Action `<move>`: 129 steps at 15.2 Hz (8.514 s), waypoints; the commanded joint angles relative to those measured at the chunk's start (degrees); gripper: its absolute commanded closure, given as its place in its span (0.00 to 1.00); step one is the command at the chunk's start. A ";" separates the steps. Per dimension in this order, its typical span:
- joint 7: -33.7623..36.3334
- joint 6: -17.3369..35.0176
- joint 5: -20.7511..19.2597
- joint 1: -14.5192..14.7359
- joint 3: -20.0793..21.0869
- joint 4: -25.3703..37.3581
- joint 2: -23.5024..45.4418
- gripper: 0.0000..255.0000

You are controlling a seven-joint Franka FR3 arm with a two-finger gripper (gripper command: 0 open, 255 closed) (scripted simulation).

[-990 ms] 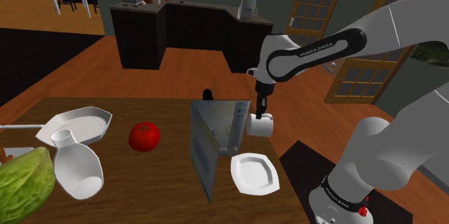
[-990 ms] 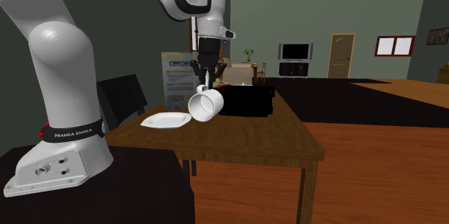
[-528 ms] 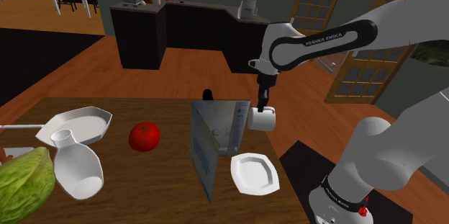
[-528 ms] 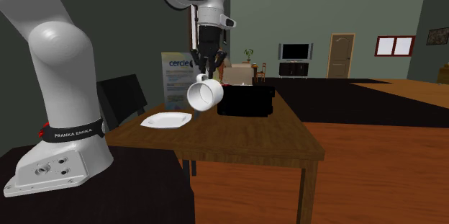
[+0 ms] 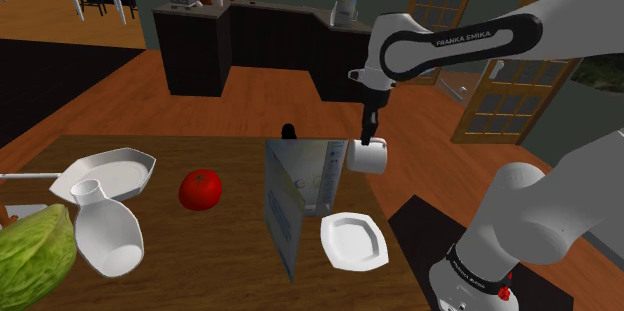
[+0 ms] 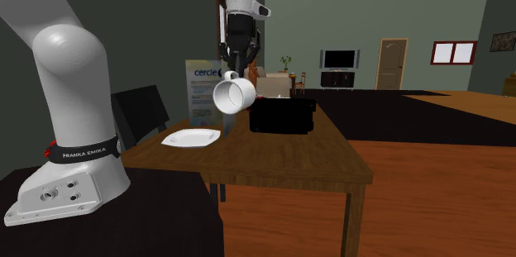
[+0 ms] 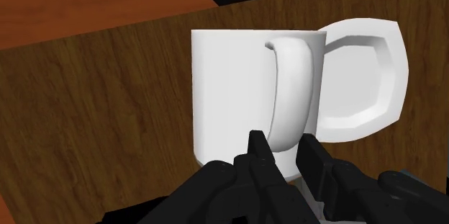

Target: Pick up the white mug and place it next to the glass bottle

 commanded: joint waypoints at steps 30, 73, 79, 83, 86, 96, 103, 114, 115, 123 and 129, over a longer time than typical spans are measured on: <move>0.73 -24.27 0.78 0.57 1.31 23.78 -0.50 1.00; 43.77 -36.11 0.80 23.40 24.82 94.23 56.07 1.00; 43.25 -28.32 1.73 21.95 24.94 81.75 51.40 1.00; 42.94 -24.18 2.10 21.41 24.93 75.86 49.66 1.00; 42.73 -21.34 2.30 21.12 24.91 72.10 48.73 1.00; 42.17 -12.87 2.63 20.53 24.82 62.14 47.26 1.00; 41.89 -7.51 2.65 20.35 24.73 56.80 47.30 1.00; 41.62 0.32 2.40 20.29 24.54 50.36 48.72 1.00; 41.60 1.00 2.37 20.29 24.52 49.88 48.93 1.00; 41.53 6.29 1.99 20.39 24.31 46.55 50.93 1.00; 41.52 10.07 1.63 20.52 24.10 44.67 52.87 1.00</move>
